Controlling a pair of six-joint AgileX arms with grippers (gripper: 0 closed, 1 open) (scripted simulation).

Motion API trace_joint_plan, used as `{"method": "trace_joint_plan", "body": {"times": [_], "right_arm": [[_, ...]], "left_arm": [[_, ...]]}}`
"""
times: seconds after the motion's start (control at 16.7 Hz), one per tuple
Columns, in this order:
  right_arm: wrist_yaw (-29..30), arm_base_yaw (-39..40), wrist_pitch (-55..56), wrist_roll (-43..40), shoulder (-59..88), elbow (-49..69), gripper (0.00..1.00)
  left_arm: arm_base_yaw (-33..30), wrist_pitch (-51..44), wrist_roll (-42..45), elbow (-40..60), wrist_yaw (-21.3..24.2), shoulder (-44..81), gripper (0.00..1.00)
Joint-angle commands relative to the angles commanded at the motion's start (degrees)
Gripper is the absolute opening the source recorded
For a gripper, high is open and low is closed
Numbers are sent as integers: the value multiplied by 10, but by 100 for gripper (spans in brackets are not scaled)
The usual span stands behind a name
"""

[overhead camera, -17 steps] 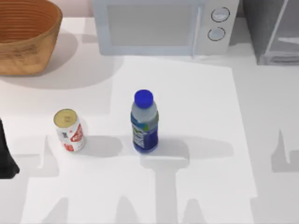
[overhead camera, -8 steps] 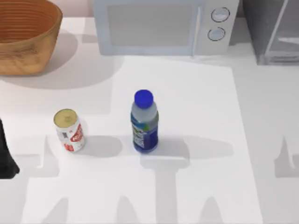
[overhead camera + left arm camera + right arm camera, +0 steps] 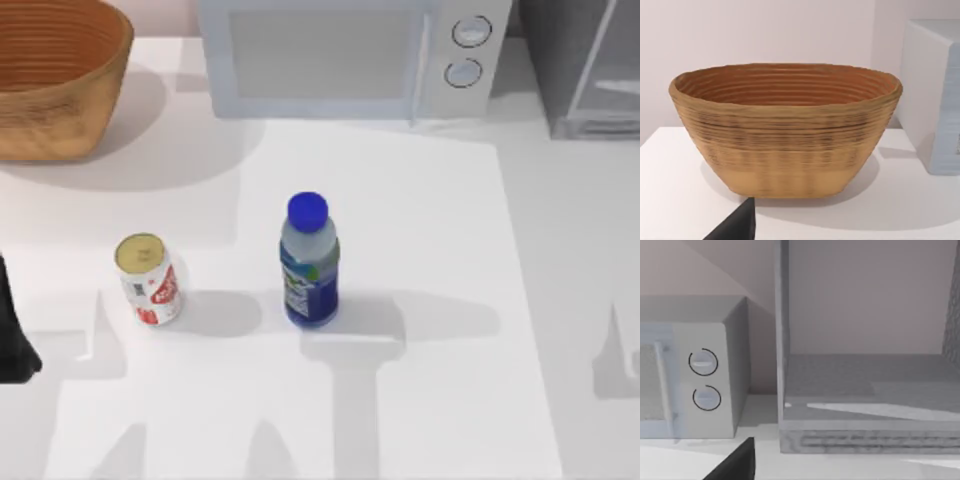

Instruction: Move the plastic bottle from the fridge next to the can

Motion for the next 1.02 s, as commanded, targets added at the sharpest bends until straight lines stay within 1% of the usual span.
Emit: {"method": "trace_joint_plan", "body": {"times": [0.42, 0.6, 0.72, 0.84, 1.02], "right_arm": [[-1, -1, -364, -1, -187, 152, 100], [-1, -1, -499, -3, -256, 209, 100], [-1, -2, -565, -4, -292, 238, 100], [-1, -2, -607, -4, -317, 259, 100], [-1, -3, -626, -5, -329, 269, 100]], "left_arm": [[0, 0, 0, 0, 0, 0, 100], [0, 0, 0, 0, 0, 0, 100], [0, 0, 0, 0, 0, 0, 100], [0, 0, 0, 0, 0, 0, 100], [0, 0, 0, 0, 0, 0, 100]]}}
